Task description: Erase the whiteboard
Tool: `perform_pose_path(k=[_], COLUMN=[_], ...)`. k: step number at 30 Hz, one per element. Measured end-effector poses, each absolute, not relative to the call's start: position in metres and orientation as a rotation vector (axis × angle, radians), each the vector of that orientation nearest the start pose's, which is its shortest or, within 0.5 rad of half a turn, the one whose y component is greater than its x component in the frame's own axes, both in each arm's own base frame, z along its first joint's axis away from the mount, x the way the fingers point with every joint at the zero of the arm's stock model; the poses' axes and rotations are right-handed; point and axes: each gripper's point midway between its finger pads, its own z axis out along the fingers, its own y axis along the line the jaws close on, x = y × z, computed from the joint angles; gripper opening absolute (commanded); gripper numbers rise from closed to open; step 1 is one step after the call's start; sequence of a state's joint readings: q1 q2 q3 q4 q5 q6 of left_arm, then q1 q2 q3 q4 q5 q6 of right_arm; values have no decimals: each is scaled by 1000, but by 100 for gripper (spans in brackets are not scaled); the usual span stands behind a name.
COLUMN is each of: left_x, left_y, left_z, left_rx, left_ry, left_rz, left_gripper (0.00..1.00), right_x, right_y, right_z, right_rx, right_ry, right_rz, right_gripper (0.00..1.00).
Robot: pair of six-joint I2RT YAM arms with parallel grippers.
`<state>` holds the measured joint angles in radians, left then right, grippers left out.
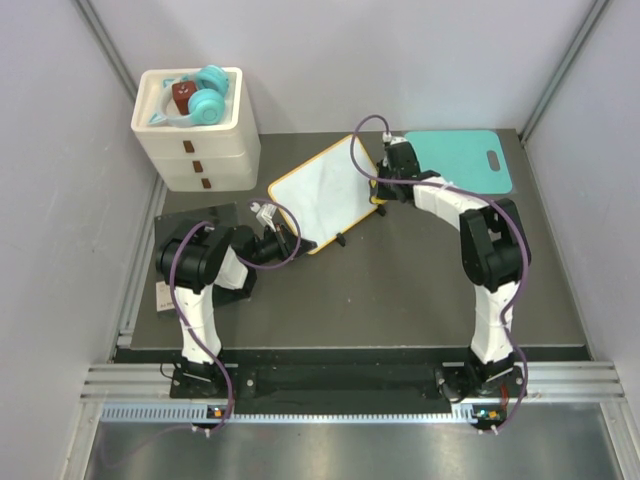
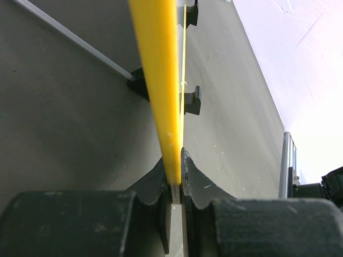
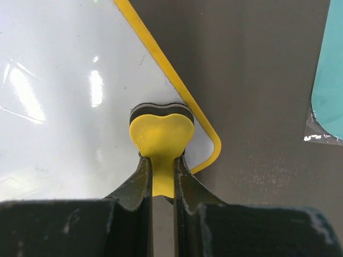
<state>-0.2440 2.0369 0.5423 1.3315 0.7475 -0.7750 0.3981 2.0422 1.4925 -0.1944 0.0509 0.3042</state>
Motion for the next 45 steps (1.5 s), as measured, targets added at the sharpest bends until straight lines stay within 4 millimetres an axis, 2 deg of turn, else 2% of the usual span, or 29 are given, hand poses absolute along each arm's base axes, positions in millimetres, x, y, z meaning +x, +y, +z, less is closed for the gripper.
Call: perform_pose_path(k=[12, 19, 23, 26, 30, 40, 45], left_x=[347, 347, 348, 351, 356, 359, 359], left_y=[-232, -232, -231, -229, -225, -223, -223], left_z=[51, 50, 50, 50, 49, 49, 49], left_rx=[105, 105, 100, 84, 55, 27, 24], left_ry=[1898, 1898, 1899, 1896, 1892, 1894, 1895], left_rz=[-1363, -1363, -1359, -1344, -1322, -1316, -1316], left_gripper=[0, 0, 0, 0, 0, 0, 0], right_x=[500, 499, 506, 510, 511, 502, 499], right_y=[208, 215, 228, 246, 280, 363, 398], right_z=[75, 76, 78, 82, 95, 133, 150], right_rx=[-35, -57, -80, -108, -173, -316, -362], right_ry=[2406, 2408, 2385, 2365, 2328, 2234, 2175], right_rz=[416, 471, 444, 432, 428, 514, 568], right_gripper=[0, 0, 0, 0, 0, 0, 0])
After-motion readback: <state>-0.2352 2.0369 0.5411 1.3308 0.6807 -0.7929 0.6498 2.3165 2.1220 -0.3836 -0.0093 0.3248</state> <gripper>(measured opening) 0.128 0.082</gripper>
